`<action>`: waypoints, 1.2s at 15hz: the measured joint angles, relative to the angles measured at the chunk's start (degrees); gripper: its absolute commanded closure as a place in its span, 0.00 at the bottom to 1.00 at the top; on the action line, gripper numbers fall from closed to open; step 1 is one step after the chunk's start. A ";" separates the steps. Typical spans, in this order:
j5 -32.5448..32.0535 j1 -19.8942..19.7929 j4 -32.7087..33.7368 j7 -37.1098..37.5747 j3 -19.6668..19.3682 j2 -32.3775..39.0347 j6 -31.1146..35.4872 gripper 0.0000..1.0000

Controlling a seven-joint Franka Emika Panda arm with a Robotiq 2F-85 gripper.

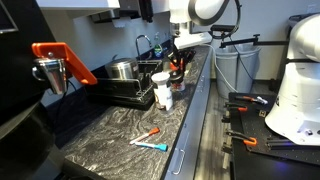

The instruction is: Put the black object in the dish rack

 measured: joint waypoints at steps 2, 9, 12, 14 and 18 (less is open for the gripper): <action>-0.29 -0.61 -0.07 0.00 0.06 -1.26 -0.19 0.94; -1.05 -4.30 0.26 0.00 0.08 -4.03 -0.18 0.94; -1.08 -5.88 1.31 0.00 0.08 -4.55 -0.18 0.94; -1.08 -6.59 2.36 0.00 0.08 -4.76 -0.18 0.94; -1.08 -7.36 4.56 0.00 0.04 -5.29 -0.17 0.94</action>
